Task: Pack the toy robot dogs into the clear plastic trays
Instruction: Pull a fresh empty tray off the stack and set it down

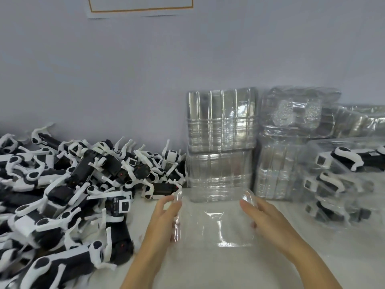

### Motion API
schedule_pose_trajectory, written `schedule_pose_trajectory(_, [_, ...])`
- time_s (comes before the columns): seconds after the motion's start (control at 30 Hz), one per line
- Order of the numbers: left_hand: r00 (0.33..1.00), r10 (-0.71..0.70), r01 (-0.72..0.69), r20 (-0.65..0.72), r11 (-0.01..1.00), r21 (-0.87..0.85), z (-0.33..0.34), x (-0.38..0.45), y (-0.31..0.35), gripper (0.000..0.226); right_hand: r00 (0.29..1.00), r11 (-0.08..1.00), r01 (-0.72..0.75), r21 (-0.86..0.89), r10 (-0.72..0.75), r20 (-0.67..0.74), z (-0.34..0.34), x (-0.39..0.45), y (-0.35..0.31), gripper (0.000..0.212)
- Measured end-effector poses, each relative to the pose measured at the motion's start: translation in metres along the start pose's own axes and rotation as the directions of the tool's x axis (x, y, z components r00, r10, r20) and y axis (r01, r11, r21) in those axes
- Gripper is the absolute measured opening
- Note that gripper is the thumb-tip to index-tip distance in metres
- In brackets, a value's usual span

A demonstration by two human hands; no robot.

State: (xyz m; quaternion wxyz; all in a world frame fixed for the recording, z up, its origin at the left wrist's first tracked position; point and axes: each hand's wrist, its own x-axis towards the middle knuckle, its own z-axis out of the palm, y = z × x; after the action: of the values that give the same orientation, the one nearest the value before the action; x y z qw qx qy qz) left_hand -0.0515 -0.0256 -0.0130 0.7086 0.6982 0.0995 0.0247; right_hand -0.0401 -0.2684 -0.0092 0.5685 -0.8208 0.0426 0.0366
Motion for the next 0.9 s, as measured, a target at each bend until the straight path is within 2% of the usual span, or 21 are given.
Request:
schedule_pose_trajectory(0.07, [0.996,0.036,-0.034,-0.083,0.999,0.027,0.001,0.008,-0.004,0.011,0.999,0.999,-0.036,-0.025,0.036,0.001,-0.002,0.008,0.005,0.045])
schedule_pose_trajectory(0.13, [0.971,0.081,-0.071,-0.224,0.996,0.049,-0.002,0.018,-0.006,0.008,0.999,0.998,-0.054,-0.043,0.054,0.000,-0.003,0.015,0.007,0.049])
schedule_pose_trajectory(0.2, [0.937,0.127,-0.086,-0.326,0.987,0.139,-0.006,0.029,-0.006,0.015,0.997,0.995,-0.071,-0.066,0.071,-0.014,-0.005,0.020,0.009,0.054])
schedule_pose_trajectory(0.27, [0.914,0.158,-0.067,-0.372,0.967,0.245,-0.010,0.040,-0.005,0.024,0.995,0.992,-0.094,-0.090,0.092,-0.026,-0.008,0.026,0.012,0.059])
schedule_pose_trajectory(0.37, [0.909,0.178,-0.044,-0.378,0.940,0.338,-0.010,0.054,-0.005,0.028,0.994,0.988,-0.112,-0.109,0.110,-0.028,-0.012,0.030,0.016,0.058])
schedule_pose_trajectory(0.5, [0.926,0.194,-0.048,-0.323,0.911,0.409,-0.006,0.062,-0.010,0.039,0.996,0.989,-0.092,-0.119,0.090,-0.020,-0.017,0.032,0.018,0.043])
schedule_pose_trajectory(0.67, [0.919,0.233,-0.107,-0.318,0.924,0.368,-0.012,0.065,-0.015,0.039,0.997,0.988,-0.083,-0.129,0.082,-0.012,-0.019,0.034,0.018,0.040])
schedule_pose_trajectory(0.77, [0.872,0.309,-0.155,-0.379,0.910,0.385,-0.011,0.063,-0.014,0.029,0.995,0.985,-0.095,-0.145,0.094,-0.014,-0.023,0.035,0.019,0.048])
schedule_pose_trajectory(0.9, [0.771,0.459,-0.268,-0.440,0.862,0.430,-0.009,0.058,-0.006,0.021,0.995,0.981,-0.102,-0.163,0.103,-0.007,-0.027,0.033,0.017,0.054])
